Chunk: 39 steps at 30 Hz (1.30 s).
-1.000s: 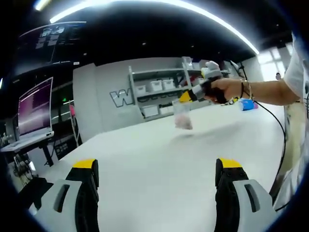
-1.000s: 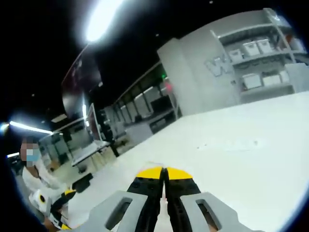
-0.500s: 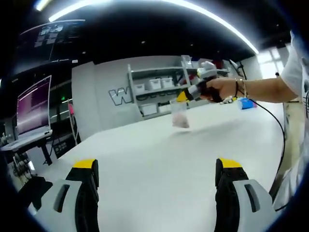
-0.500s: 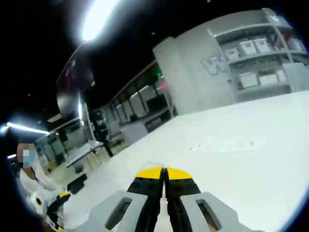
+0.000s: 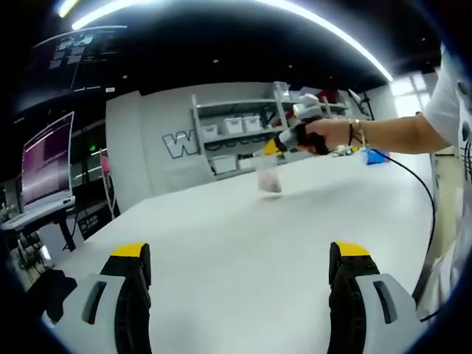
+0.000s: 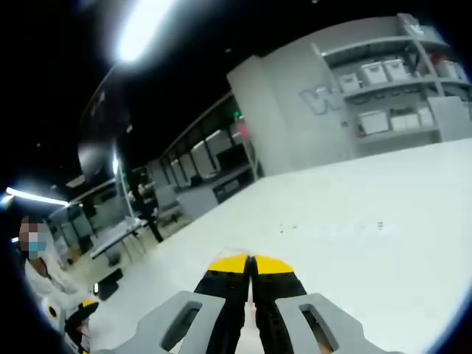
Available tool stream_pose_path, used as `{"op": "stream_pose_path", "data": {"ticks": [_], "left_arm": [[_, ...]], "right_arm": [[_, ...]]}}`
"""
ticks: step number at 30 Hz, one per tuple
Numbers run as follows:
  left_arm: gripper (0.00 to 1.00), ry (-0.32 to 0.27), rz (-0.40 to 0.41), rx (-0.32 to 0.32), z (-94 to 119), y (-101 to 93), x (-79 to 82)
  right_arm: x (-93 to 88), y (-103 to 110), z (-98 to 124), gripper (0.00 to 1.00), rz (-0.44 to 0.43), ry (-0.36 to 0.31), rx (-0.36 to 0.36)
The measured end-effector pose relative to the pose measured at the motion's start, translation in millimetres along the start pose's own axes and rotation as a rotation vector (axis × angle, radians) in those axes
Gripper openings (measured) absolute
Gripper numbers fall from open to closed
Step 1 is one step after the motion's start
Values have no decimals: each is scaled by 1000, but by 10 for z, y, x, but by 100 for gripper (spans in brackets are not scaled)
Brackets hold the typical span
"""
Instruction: Open the resealable bag by pulling the two sides of the seal apart until the entire bag opening is separated and visibly accessible.
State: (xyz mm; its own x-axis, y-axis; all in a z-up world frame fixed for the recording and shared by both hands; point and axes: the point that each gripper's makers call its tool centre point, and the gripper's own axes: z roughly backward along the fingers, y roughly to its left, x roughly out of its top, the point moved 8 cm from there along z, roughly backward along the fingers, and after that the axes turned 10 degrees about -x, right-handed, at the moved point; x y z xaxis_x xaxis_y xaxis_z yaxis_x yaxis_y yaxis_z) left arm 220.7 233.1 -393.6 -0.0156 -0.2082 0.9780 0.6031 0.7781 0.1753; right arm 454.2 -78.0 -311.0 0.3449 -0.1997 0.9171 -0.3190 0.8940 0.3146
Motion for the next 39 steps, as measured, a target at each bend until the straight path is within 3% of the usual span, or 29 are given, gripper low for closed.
{"op": "stream_pose_path", "data": {"ticks": [24, 39], "left_arm": [[100, 0, -7, 15, 16, 1, 13], [100, 13, 7, 19, -23, 29, -40]], "right_arm": [[98, -16, -174, 0, 22, 10, -33], [136, -74, -410, 0, 40, 31, -52]]}}
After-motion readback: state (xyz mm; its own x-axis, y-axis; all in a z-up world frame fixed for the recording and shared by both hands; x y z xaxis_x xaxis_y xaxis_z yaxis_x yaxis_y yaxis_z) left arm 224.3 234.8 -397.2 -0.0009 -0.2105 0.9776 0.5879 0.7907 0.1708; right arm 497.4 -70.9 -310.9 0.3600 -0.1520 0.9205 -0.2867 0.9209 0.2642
